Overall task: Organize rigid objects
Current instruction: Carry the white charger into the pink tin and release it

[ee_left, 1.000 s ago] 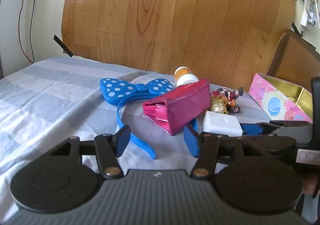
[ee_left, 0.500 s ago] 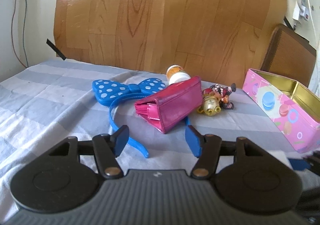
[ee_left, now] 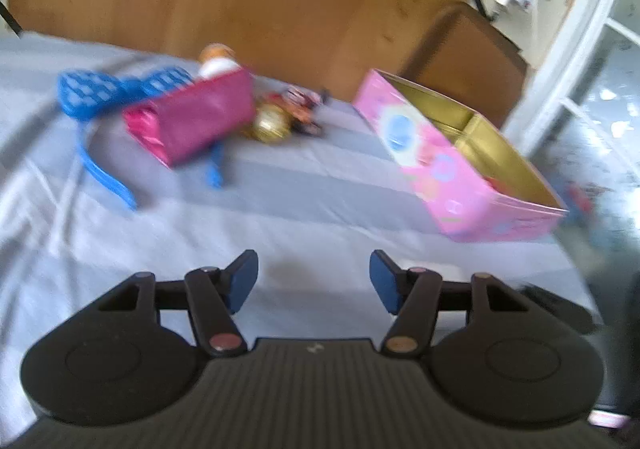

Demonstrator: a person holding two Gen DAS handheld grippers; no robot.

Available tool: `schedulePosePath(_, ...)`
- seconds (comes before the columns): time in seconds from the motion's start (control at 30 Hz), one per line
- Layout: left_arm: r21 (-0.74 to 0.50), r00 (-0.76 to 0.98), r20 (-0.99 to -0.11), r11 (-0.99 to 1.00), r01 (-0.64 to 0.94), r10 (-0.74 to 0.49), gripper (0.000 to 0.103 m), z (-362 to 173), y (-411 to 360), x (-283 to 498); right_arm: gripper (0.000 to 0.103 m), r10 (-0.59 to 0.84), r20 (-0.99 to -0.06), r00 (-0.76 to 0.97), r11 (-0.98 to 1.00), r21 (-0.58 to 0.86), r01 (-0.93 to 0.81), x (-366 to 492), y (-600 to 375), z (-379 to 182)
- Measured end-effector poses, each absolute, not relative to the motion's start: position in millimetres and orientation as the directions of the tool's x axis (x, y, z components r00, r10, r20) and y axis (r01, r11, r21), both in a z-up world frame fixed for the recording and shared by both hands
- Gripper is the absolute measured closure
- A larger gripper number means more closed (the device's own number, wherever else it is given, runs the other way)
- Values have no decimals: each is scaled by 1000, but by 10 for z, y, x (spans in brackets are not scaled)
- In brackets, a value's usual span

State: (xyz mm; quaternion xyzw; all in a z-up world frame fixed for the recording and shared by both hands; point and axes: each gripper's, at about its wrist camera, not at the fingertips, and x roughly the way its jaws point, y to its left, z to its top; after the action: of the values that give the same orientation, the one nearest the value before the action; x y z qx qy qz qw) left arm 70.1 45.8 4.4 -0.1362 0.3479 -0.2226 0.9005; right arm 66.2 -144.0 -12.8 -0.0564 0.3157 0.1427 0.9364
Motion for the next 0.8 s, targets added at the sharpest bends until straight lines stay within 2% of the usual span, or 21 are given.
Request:
schedulePosePath(0.1,-456,603,-565,822,340,-563,40,70,342,682,23,240,-603,761,948,-24,-318,657,-1457,-130)
schedulePosePath(0.2,-461,559,-582,806,372,-591,42,43,147,691,25,249,-598,761,945,-23,-327,670,-1489,-141)
schedulePosePath(0.33,-433,515,-611,799,418,-601,48,-42,-144,744,44,256,-587,768,943,-23,-331,668,-1508,-132)
schedulePosePath(0.37,-446,499,-603,782,435,-622,52,-53,-194,763,44,261,-584,769,943,-15,-332,673,-1518,-128)
schedulePosePath(0.5,-360,541,-605,807,467,-583,52,110,-405,770,58,244,-561,791,953,-13,-302,655,-1572,-109)
schedulePosePath(0.67,-301,584,-537,786,541,-608,52,539,-708,884,59,179,-437,881,973,-54,-225,603,-1745,119)
schedulePosePath(0.7,-280,637,-528,823,493,-561,52,619,-795,934,59,157,-409,899,978,-65,-200,620,-1797,184)
schedulePosePath(0.8,-229,651,-492,808,543,-578,52,792,-1086,1128,59,89,-352,932,989,-82,-125,742,-1982,347)
